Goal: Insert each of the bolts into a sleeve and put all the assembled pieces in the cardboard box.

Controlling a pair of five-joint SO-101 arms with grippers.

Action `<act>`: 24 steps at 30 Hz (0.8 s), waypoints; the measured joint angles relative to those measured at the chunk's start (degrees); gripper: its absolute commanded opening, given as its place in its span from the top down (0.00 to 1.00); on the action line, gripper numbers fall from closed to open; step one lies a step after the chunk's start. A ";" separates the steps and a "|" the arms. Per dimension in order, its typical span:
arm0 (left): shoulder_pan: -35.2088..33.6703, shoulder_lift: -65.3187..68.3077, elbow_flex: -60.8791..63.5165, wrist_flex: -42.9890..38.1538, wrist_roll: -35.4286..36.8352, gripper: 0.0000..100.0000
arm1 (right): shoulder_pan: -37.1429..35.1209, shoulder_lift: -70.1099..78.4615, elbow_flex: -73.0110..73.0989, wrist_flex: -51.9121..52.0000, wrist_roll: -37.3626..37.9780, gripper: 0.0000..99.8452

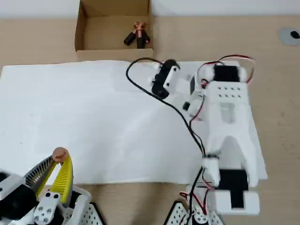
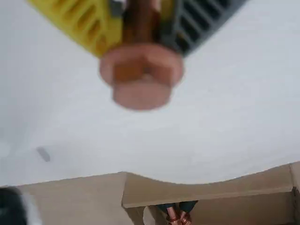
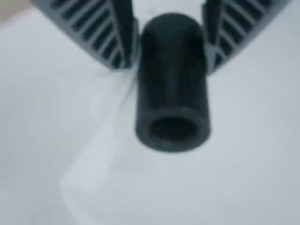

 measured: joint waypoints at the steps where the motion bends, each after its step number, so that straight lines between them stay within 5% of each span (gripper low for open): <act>1: 0.00 0.00 0.00 0.00 0.00 0.99 | 0.00 2.29 0.09 -1.14 0.00 0.99; 13: 0.00 0.00 0.00 0.00 0.00 0.99 | 0.00 32.18 -15.12 -2.81 0.00 0.98; 19: -3.34 0.00 0.00 0.00 0.00 0.99 | -0.35 41.85 -27.52 4.48 0.09 0.75; 24: -6.77 0.00 0.00 0.00 0.00 0.99 | -1.32 43.43 -32.70 8.88 0.09 0.72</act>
